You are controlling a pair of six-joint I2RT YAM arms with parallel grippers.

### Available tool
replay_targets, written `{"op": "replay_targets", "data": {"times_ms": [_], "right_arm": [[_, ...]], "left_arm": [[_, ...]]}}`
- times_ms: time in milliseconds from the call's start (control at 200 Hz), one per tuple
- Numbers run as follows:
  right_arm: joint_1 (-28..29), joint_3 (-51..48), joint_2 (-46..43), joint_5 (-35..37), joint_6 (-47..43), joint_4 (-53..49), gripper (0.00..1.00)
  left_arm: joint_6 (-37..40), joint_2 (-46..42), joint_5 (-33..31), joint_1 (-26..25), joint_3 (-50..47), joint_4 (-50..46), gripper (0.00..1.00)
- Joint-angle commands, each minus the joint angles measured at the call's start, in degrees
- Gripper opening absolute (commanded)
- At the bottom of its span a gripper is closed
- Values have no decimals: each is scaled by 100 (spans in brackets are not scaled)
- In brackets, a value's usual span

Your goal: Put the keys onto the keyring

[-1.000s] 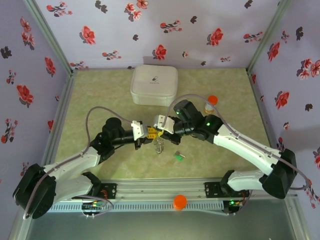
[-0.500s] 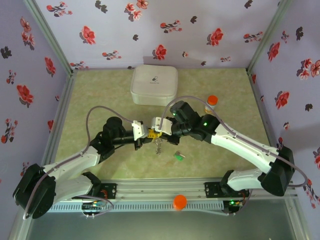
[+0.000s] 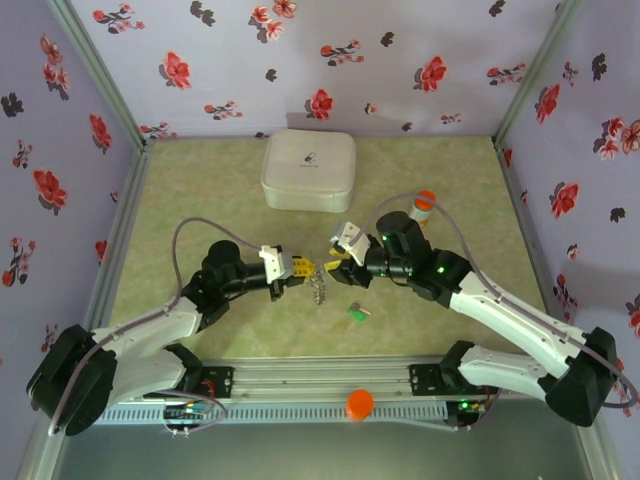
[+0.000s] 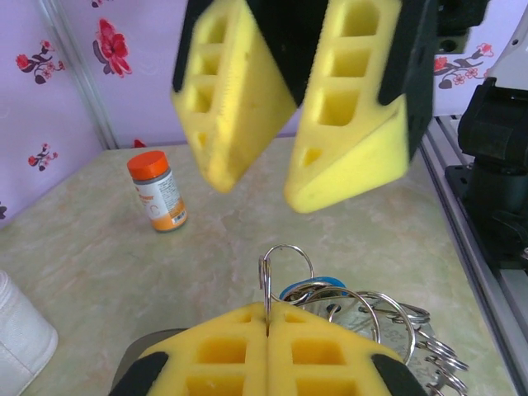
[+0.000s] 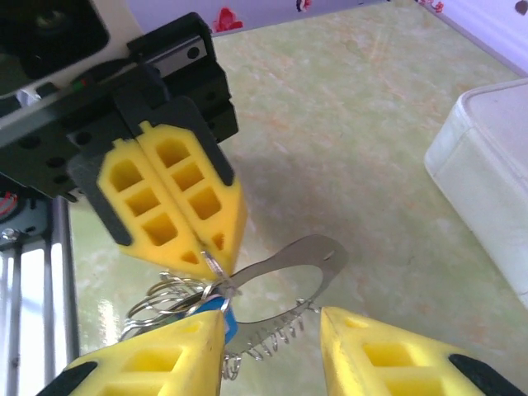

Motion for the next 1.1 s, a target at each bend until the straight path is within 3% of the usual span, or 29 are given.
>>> {"op": "replay_targets", "data": {"times_ms": [0, 415, 755, 855, 1095], "right_arm": [[-12, -182, -91, -330, 697, 476, 35], [-189, 352, 545, -471, 2617, 354, 26], [-220, 580, 762, -702, 2698, -55, 29], [-222, 613, 773, -409, 2574, -246, 37], [-222, 672, 867, -530, 2524, -274, 32]], "left_arm": [[-56, 67, -141, -20, -73, 709, 0], [-110, 180, -492, -18, -87, 814, 0], [-175, 274, -639, -14, -92, 900, 0], [-160, 286, -650, -14, -84, 890, 0], [-149, 287, -644, -15, -75, 895, 0]]}}
